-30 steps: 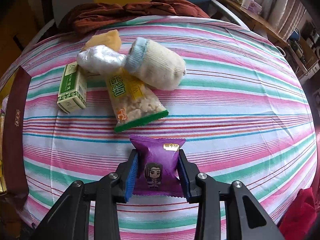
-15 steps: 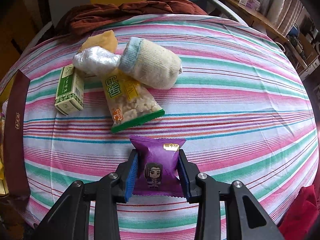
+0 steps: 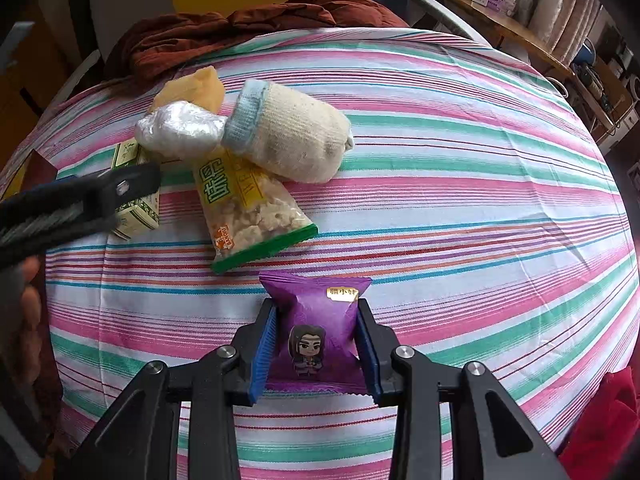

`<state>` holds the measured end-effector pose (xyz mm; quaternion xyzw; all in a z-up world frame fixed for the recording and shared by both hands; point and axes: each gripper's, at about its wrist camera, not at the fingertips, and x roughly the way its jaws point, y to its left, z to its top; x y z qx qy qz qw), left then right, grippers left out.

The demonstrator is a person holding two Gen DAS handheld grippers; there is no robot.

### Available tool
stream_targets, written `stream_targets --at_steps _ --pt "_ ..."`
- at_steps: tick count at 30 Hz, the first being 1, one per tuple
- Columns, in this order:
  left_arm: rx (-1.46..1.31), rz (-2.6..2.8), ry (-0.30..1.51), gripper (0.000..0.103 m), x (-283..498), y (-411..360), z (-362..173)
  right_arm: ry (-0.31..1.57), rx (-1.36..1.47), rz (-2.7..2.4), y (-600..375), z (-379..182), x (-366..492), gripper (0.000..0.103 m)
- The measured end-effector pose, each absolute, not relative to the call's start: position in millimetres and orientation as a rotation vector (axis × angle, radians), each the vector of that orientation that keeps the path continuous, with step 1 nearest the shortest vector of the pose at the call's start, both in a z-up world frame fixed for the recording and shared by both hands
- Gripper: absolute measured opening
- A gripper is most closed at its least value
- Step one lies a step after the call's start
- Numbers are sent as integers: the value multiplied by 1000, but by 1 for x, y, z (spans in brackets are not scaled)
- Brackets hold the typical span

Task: Organize objects
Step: 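Grasp the purple snack packet with the right gripper, then grasp the green box with the left gripper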

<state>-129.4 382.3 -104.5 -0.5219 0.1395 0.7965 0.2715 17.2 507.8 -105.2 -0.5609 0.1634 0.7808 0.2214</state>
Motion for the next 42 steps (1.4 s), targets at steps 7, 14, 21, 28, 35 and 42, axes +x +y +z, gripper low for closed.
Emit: stream_targets --at_steps 7,14,21,28,35,42 --pt "-1435 2136 311 78 -139 377 -113 438 -1555 2158 503 -105 15 38" --pt "-1428 2100 329 89 -137 379 -114 435 -1553 2157 488 -105 39 38" --pt "-1415 2086 353 94 -135 379 -117 435 -1555 2155 487 -108 34 38" --pt "-1422 2076 347 98 -137 380 -117 438 -1554 2156 488 -109 35 38" --pt "-1436 2114 336 97 -134 375 -115 436 -1552 2157 489 -110 33 38" --pt "-1406 2079 341 42 -129 371 -105 425 -1551 2163 488 -109 33 38"
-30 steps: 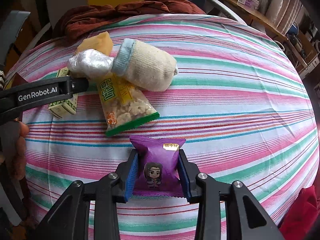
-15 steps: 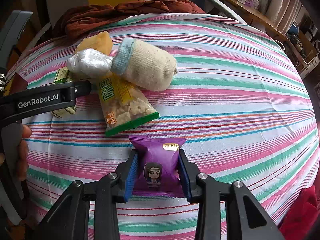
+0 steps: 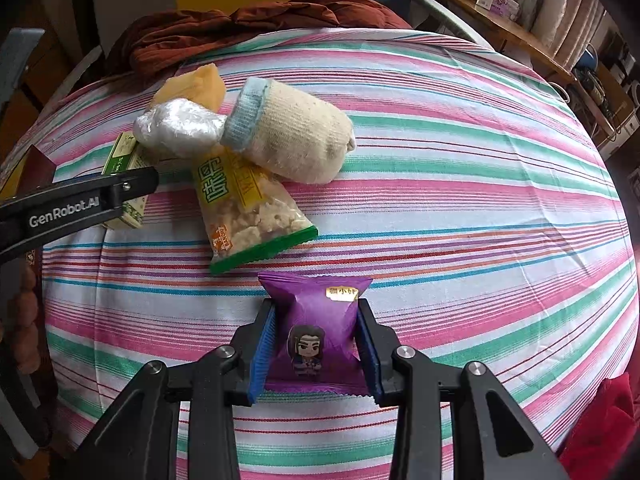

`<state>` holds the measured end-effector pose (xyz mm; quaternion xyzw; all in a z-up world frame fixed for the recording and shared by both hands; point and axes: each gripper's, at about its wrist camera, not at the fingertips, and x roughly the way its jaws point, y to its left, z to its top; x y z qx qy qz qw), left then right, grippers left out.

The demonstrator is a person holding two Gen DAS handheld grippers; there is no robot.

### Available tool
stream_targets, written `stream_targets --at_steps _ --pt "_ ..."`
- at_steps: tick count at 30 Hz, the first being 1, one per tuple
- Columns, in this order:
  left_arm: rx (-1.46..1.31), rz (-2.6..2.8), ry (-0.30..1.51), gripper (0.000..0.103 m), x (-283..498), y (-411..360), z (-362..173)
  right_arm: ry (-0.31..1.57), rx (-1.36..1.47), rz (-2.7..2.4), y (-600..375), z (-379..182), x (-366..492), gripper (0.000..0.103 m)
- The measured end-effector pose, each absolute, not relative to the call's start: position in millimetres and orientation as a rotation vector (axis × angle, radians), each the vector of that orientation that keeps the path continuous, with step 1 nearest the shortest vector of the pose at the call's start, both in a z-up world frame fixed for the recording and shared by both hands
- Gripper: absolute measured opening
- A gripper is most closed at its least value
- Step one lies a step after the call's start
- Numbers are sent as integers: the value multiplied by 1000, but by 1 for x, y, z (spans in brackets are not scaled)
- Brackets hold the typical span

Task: Organize objects
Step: 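Grasp the green box with the left gripper, then carry the green box to the tray with left gripper while right gripper carries the purple packet there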

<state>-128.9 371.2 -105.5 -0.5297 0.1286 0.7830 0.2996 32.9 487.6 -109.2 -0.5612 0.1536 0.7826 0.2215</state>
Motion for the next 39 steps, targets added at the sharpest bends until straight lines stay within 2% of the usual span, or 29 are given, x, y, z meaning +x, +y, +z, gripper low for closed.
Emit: stream_targets --at_steps 4,14,25,39 --pt "-1369 2058 374 31 -115 373 -100 423 -1552 2180 482 -109 30 37" --pt "-1293 2057 379 31 -79 341 -89 401 -1627 2324 453 -103 28 37" --pt "-1057 2164 335 32 -49 292 -39 333 -1622 2482 424 -94 28 37" --pt "-936 2243 240 32 -29 219 2 232 -1596 2589 397 -84 25 33"
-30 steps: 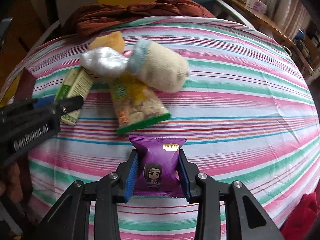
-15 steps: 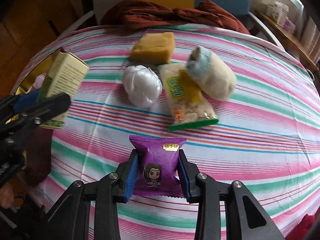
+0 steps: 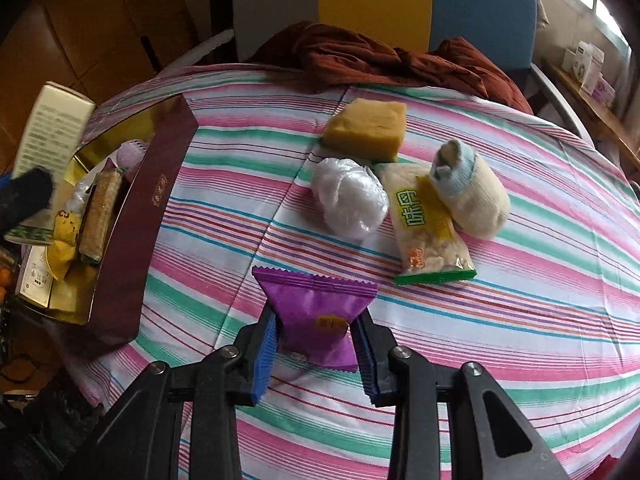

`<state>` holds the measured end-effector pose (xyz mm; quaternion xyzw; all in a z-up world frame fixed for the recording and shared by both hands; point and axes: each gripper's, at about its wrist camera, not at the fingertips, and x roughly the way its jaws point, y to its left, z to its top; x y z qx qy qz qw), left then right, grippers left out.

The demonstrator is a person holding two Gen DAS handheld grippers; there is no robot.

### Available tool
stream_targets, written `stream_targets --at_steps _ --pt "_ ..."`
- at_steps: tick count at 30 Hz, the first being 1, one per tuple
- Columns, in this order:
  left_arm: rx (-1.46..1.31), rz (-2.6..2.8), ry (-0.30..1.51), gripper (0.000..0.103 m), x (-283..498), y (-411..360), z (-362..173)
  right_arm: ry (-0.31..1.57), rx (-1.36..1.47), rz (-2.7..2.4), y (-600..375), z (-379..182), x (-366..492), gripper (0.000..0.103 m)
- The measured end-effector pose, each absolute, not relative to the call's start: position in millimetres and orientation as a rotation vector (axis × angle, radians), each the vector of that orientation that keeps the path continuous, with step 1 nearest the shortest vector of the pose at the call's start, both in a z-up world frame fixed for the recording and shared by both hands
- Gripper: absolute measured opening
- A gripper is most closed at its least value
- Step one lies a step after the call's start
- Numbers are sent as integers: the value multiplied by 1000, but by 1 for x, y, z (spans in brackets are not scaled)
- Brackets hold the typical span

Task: Organize objects
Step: 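Carry the green box to the tray with left gripper while right gripper carries the purple packet there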

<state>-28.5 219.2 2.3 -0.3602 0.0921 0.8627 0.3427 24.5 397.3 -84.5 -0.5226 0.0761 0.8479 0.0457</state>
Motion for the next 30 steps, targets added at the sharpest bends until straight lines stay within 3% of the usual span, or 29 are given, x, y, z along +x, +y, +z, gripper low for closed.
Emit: stream_targets --at_steps 19,30 --pt "-1008 2346 84 32 -48 111 -3 291 -1498 2652 371 -64 31 30" --pt "-1117 2500 -45 32 -78 26 -21 284 -1477 2945 278 -21 11 31"
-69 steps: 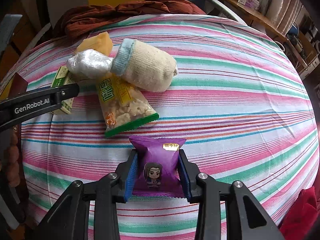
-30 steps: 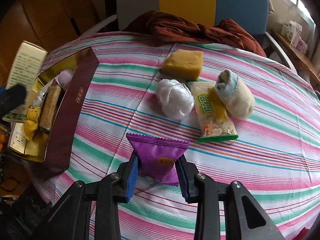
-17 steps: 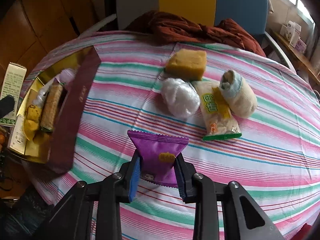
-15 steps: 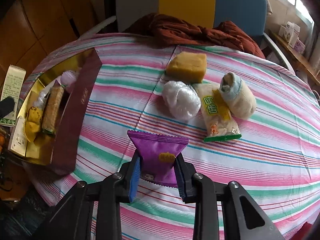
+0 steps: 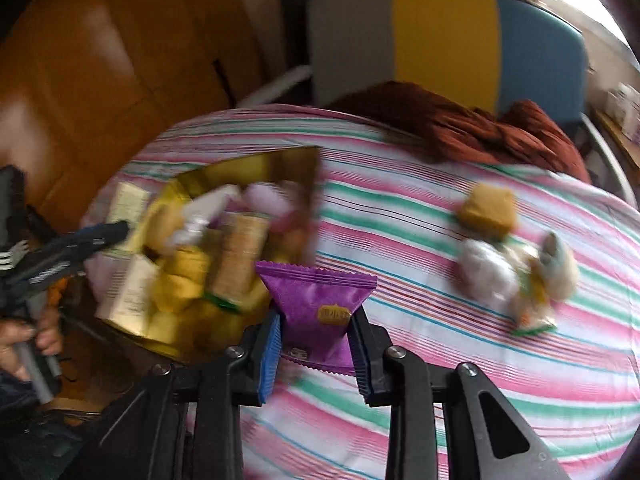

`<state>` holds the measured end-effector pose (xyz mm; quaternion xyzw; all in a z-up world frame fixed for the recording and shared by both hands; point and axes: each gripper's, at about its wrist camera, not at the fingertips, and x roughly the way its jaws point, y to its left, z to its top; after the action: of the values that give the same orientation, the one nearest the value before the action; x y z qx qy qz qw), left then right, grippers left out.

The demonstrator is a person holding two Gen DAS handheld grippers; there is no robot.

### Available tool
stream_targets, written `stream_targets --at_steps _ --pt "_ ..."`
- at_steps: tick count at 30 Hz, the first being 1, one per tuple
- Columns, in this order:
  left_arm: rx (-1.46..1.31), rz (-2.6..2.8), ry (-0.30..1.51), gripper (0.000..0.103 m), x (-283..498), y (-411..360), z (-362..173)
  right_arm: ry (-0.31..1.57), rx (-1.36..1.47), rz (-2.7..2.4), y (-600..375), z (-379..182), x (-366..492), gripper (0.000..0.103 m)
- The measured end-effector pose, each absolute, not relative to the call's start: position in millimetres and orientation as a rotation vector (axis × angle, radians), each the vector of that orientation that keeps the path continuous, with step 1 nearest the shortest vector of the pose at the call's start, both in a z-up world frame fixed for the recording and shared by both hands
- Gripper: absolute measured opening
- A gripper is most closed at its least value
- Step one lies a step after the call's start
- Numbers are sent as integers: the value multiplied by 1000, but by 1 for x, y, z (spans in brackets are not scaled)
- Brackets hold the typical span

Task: Organize objects
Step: 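Carry the green box to the tray with left gripper while right gripper carries the purple packet there, then open both grippers to drop the items into the tray and withdraw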

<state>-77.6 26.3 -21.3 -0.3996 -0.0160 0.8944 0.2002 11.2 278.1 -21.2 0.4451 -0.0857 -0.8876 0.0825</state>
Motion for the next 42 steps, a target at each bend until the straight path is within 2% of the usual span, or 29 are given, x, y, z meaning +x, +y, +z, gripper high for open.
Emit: stream_targets --at_steps 7,8,9,10,11,12,17,20,24,39,42 --pt "-1126 2502 -72 32 -80 14 -27 -202 1317 -2494 212 -26 -5 33" --pt "-1125 2499 -74 38 -80 14 -27 -196 1331 -2471 204 -29 -8 34" --pt "-1115 2501 -83 52 -78 13 -27 -203 1336 -2454 199 -31 -10 35" --pt "-1101 2512 -94 60 -76 11 -25 -220 1339 -2442 195 -33 -11 38" --pt "-1081 2531 -104 73 -74 9 -22 -231 1340 -2437 193 -35 -12 40" --pt "-1058 2550 -108 77 -72 6 -20 -239 1342 -2435 191 -36 -13 40" --pt "-1004 2585 -64 77 -64 5 -12 -246 1350 -2440 187 -38 -5 44" --pt "-984 2608 -42 84 -60 6 -9 -239 1359 -2465 188 -38 -2 48" --pt "-964 2641 -9 90 -55 7 -6 -222 1371 -2523 190 -36 3 48" --pt "-939 2628 93 93 -40 25 -6 -210 1369 -2644 201 -32 11 51" --pt "-941 2618 112 94 -37 30 -7 -216 1361 -2668 205 -30 13 55"
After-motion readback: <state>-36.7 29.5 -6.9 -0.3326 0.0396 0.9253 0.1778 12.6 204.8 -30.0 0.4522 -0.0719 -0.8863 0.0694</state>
